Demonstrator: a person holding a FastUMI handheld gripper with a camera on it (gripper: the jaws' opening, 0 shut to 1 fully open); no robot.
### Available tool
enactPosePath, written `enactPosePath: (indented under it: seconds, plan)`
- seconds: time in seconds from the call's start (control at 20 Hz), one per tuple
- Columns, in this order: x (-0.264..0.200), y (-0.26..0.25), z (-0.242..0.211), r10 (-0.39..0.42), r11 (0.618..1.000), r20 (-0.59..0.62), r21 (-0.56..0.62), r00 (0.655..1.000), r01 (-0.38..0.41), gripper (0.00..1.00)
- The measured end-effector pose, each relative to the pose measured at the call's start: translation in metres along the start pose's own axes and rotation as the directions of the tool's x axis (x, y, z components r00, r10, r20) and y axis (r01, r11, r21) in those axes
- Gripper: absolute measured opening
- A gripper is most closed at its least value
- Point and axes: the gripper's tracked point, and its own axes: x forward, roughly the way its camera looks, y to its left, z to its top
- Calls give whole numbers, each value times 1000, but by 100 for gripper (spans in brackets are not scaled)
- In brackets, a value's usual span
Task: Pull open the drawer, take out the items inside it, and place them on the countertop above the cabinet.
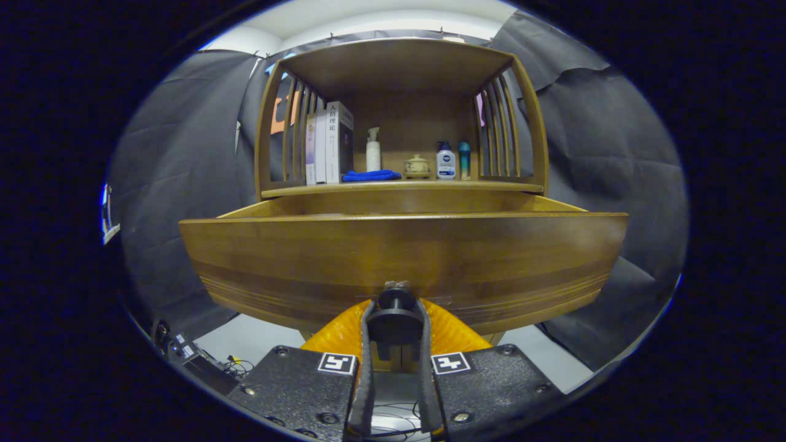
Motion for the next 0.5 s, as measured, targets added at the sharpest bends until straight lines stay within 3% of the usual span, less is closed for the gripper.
enactPosePath:
  seconds: [0.15, 0.5]
  plan:
    - [0, 1, 0, 5, 1000, -2, -16, 1000, -5, 32]
    - [-38, -26, 39, 15, 1000, 25, -22, 1000, -15, 100]
